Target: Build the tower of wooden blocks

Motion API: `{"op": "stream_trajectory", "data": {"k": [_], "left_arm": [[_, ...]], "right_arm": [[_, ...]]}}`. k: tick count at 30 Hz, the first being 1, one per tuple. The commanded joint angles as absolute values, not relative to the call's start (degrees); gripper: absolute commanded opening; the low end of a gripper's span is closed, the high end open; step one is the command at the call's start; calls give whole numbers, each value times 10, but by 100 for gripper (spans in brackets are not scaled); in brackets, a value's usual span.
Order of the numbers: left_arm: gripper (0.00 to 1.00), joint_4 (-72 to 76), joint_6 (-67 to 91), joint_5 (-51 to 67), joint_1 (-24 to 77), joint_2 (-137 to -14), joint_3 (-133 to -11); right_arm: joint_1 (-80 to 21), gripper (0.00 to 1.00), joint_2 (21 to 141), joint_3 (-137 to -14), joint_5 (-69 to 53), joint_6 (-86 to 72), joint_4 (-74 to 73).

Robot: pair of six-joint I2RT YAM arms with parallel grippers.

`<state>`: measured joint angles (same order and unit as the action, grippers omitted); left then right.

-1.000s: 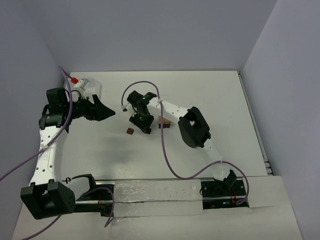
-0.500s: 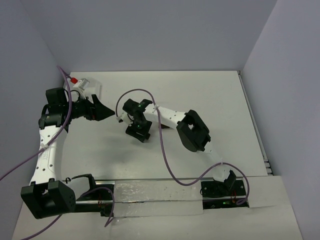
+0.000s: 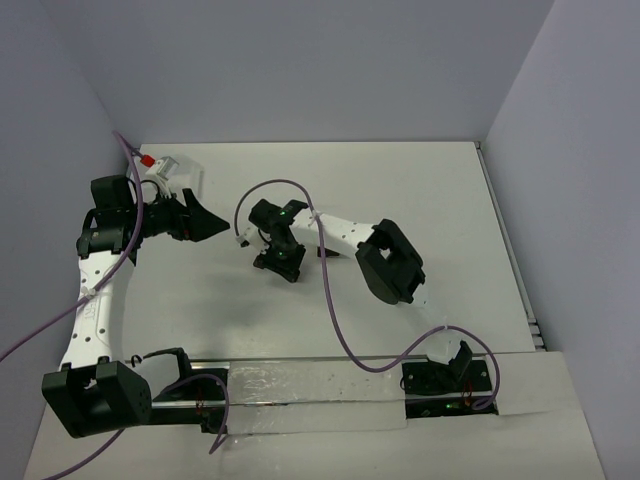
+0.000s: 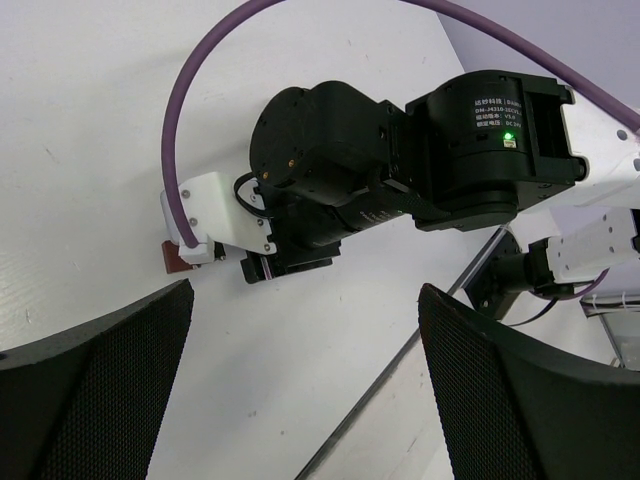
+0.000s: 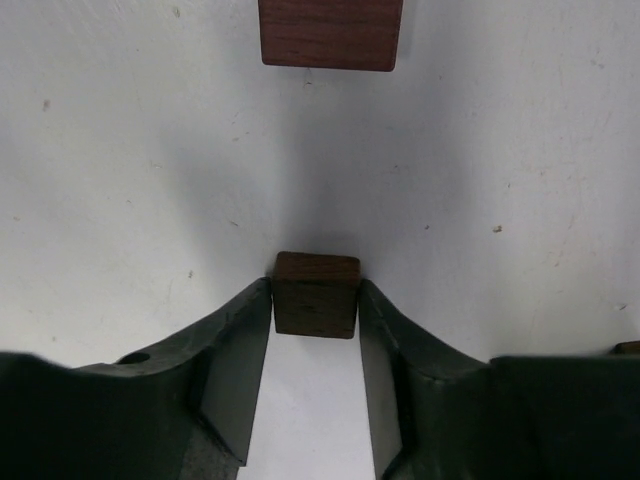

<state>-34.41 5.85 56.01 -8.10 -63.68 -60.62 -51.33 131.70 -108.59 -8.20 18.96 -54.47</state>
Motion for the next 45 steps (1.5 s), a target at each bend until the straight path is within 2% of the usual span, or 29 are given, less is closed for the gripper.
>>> {"op": "stream_trajectory", "data": {"k": [1,7,19,27,45], "left_arm": [[99,-317,59,577,-87,-639,-626],[99,-309,63,578,-91,-641,-624],[99,-301,71,615,-104,-649,-644],[99,-291,84,618,-107,-654,-646],[99,-288,91,614,-114,-658,-646]], "right_arm": [[-511,39,1283,-1081,-83,193,-538],[-502,21,1236,-1116,-89,245,-594],[-409,11,1197,-1223,-134,421,-776],[-371,10,1219,-1236,-134,446,-775],[-361,13,1227,-1207,-119,486,-735]]}}
